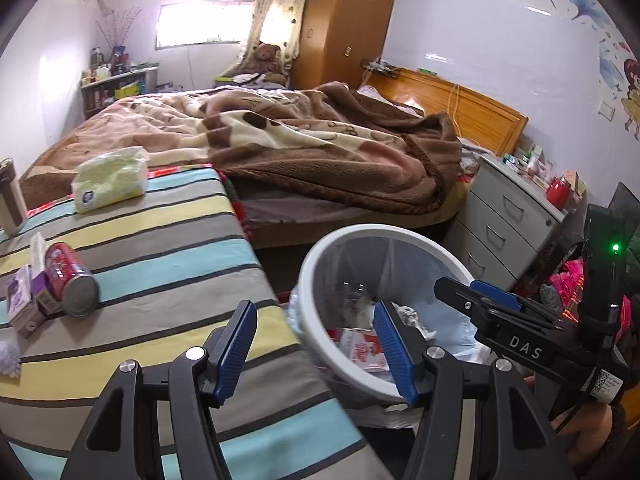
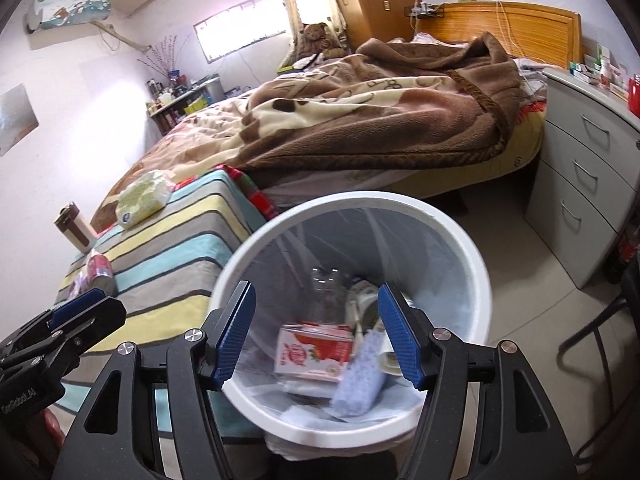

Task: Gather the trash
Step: 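Move both open tools back from the bin toward the foam sleeve and red can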

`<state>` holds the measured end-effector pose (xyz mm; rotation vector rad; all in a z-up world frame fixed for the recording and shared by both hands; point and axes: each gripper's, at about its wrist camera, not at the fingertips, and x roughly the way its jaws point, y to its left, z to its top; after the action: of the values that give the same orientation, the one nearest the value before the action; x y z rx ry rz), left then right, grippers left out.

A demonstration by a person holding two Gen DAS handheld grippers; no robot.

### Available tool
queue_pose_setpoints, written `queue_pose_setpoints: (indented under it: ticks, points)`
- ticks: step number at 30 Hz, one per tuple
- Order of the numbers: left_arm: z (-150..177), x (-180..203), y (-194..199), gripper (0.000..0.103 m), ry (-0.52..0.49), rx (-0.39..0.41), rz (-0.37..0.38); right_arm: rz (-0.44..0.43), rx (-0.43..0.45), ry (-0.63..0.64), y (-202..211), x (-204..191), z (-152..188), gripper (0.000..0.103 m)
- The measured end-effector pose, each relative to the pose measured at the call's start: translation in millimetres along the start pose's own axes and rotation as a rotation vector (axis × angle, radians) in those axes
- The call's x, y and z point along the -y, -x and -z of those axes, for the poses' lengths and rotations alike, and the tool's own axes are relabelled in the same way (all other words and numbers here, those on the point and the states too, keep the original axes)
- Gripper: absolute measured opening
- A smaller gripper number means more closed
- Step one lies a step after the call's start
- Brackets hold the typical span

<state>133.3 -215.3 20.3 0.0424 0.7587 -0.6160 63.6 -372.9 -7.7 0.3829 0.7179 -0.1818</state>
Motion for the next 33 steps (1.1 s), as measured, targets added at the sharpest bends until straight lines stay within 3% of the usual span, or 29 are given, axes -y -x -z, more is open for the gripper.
queue_pose_setpoints:
  ticks: [10, 33]
  points:
    - [7, -65, 23, 0.061, 0.111, 0.034, -0.081, -0.094, 0.022, 0.074, -10, -42, -1, 0.065]
    - [49, -250, 81, 0.066, 0.456, 0.071, -0.356, -0.263, -0.06, 0.296, -59, -163, -4, 0.065]
